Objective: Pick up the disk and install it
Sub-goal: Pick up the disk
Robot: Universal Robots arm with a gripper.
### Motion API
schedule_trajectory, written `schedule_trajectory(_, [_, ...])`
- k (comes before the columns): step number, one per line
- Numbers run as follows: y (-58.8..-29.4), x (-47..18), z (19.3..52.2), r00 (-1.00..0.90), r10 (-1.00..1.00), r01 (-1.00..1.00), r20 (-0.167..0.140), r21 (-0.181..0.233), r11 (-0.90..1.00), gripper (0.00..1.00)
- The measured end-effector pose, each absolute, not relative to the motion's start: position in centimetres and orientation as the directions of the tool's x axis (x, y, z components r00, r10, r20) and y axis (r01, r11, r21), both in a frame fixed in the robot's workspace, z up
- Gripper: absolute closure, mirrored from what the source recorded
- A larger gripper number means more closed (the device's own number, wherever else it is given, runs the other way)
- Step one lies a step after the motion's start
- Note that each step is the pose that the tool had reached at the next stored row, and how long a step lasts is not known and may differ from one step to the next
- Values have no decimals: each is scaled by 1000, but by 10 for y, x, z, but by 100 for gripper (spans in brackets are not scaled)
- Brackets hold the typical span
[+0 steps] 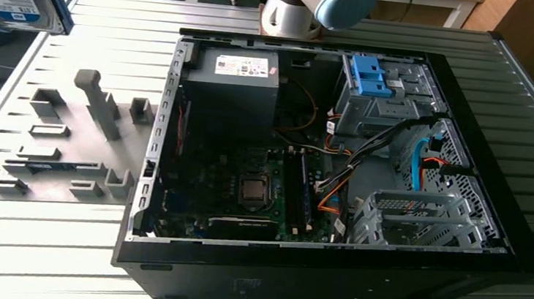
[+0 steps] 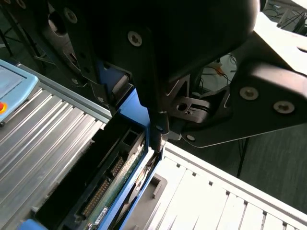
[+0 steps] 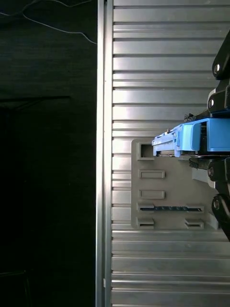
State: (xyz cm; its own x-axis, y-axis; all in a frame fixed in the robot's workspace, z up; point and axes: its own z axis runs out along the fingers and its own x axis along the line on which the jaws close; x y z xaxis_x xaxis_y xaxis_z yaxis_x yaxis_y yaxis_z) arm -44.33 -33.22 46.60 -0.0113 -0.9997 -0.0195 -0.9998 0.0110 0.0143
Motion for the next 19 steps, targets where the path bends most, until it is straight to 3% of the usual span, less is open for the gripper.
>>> schedule_trajectory(19, [-332, -442, 480, -11, -1000, -1000, -19, 15, 11, 63])
